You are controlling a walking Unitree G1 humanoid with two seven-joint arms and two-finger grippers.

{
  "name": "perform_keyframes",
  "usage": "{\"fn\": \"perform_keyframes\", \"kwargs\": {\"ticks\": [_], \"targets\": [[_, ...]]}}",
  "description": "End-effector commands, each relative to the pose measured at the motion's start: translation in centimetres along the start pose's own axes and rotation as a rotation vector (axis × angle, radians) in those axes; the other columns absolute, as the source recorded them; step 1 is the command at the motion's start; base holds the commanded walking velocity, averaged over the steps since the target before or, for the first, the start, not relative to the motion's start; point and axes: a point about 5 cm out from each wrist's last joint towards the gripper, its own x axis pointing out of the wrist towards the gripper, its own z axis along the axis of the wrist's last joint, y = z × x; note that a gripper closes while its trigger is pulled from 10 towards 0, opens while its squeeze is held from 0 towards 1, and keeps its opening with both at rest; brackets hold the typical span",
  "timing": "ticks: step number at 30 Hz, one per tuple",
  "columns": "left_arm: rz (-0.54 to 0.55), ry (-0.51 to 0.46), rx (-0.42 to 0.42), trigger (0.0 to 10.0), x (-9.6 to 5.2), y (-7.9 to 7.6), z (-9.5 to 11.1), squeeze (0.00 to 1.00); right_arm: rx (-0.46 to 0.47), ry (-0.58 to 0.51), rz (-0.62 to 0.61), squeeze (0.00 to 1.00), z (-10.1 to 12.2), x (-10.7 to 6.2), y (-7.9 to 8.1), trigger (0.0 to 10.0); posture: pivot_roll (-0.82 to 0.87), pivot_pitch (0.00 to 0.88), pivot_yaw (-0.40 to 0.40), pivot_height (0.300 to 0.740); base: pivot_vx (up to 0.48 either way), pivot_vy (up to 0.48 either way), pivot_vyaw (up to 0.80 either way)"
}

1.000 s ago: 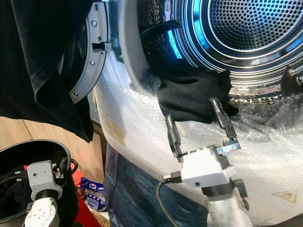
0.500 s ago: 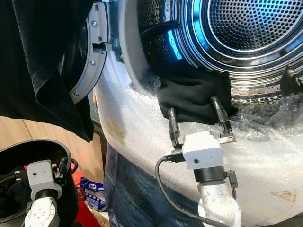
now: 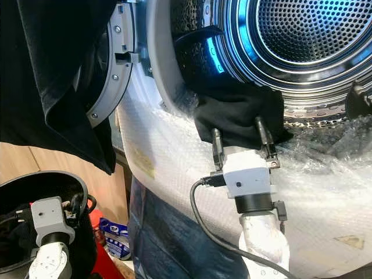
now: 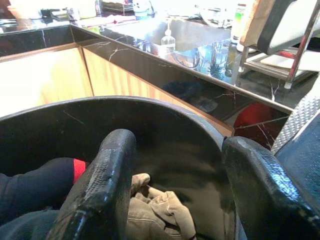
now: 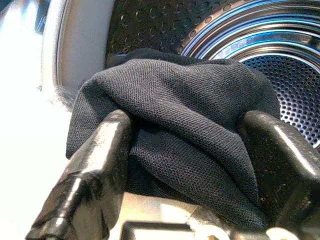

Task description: Clothes washing

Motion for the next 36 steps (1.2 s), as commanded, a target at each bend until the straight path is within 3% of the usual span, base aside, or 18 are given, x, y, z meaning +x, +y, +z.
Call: {"fn": "perform_keyframes", "kwargs": {"ticks": [1,19,23,28,29,30,32,33,34,36], "targets": [[-0.003,-0.001,0.007,10.0,0.0,-0.2,0.0,0.0,-0.008,0.026,-0.013,0.0,-0.4,0.3,-0.2,0.0,0.0,0.0,-0.104,0.74,0.0,0.0,0.0],[0.002,-0.003,0.006,10.0,0.0,-0.1,0.1,0.0,0.054,0.046,-0.019,0.0,-0.2,1.6,0.2,0.0,0.01,0.0,-0.105,0.74,0.0,0.0,0.0],[0.003,-0.004,0.005,10.0,0.0,-0.2,0.1,0.0,0.136,0.044,-0.032,0.0,0.7,3.5,-0.2,0.0,0.01,0.0,-0.108,0.74,0.0,0.0,0.0],[0.009,-0.005,0.004,10.0,0.0,0.0,0.1,0.0,0.17,0.01,-0.035,0.0,1.7,4.9,-0.6,0.0,0.01,0.0,-0.108,0.74,0.0,0.0,0.0],[0.01,-0.004,0.004,10.0,0.0,0.0,0.1,0.0,0.194,0.009,-0.047,0.0,2.0,5.6,-0.9,0.0,0.02,0.0,-0.11,0.74,0.0,0.0,0.0],[0.012,-0.002,0.004,10.0,-0.1,0.0,0.0,0.0,0.233,-0.005,-0.07,0.0,2.8,7.5,-1.5,0.0,0.02,0.0,-0.11,0.74,0.0,0.0,0.0],[0.013,-0.002,0.003,10.0,0.0,0.0,0.0,0.0,0.247,-0.012,-0.08,0.0,3.2,8.4,-1.8,0.0,0.01,0.0,-0.11,0.74,0.0,0.0,0.0],[0.013,-0.001,0.002,10.0,0.0,-0.1,0.0,0.0,0.257,-0.002,-0.097,0.0,3.3,9.9,-2.3,0.0,0.02,0.0,-0.108,0.74,0.0,0.0,0.0],[0.013,-0.001,0.002,10.0,0.0,-0.1,0.0,0.0,0.257,-0.002,-0.097,0.0,3.3,9.9,-2.3,0.0,0.02,0.0,-0.108,0.74,0.0,0.0,0.0],[0.015,-0.004,-0.001,10.0,0.1,-0.2,0.1,0.0,0.28,0.062,-0.157,0.0,3.1,14.0,-3.4,0.0,0.03,0.0,-0.113,0.74,0.0,0.0,0.0]]}}
